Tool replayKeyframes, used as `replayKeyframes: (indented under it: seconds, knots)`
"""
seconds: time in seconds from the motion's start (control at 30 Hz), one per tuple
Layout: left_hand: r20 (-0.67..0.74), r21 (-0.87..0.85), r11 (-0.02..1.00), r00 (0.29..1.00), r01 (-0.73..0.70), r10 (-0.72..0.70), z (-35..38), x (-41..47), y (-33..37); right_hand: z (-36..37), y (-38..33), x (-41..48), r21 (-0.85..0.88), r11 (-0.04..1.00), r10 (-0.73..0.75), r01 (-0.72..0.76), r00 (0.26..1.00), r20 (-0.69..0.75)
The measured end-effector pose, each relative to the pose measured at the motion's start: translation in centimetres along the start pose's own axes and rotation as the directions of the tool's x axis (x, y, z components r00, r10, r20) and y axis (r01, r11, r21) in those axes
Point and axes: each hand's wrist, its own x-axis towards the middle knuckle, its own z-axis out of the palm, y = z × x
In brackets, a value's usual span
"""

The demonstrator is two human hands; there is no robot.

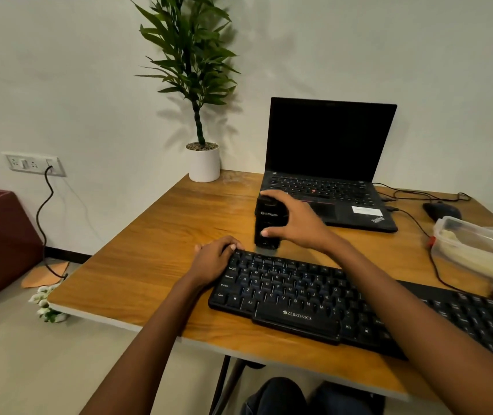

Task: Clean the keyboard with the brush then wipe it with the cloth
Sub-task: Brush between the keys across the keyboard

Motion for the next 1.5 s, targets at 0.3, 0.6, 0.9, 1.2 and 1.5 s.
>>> replayKeyframes:
  seconds: [0.3, 0.6, 0.9, 1.2, 1.5]
  knots:
    - [-0.017, 0.008, 1.0, 1.0, 0.005, -0.005, 0.0, 0.1, -0.5, -3.1, 2.7, -6.0, -0.052, 0.998, 0.029, -0.026, 0.998, 0.064]
    - [-0.029, -0.053, 0.999, 1.0, 0.008, -0.009, 0.0, 0.0, -0.4, -2.8, -0.4, -3.4, -0.061, 0.997, -0.037, 0.039, 0.999, 0.022]
    - [-0.037, -0.116, 0.993, 0.999, -0.01, 0.006, -0.1, 0.2, -1.4, -4.4, 1.3, -5.4, -0.176, 0.984, 0.052, -0.017, 0.979, 0.197]
    - [-0.047, -0.096, 0.995, 0.999, -0.005, 0.0, 0.0, 0.1, -1.2, -1.2, -0.3, -5.1, -0.141, 0.988, -0.054, 0.071, 0.991, 0.121]
    - [-0.024, -0.124, 0.992, 1.0, 0.007, -0.01, -0.4, -0.2, -0.7, 1.4, -4.3, -2.3, -0.054, 0.993, -0.101, 0.107, 0.99, 0.101]
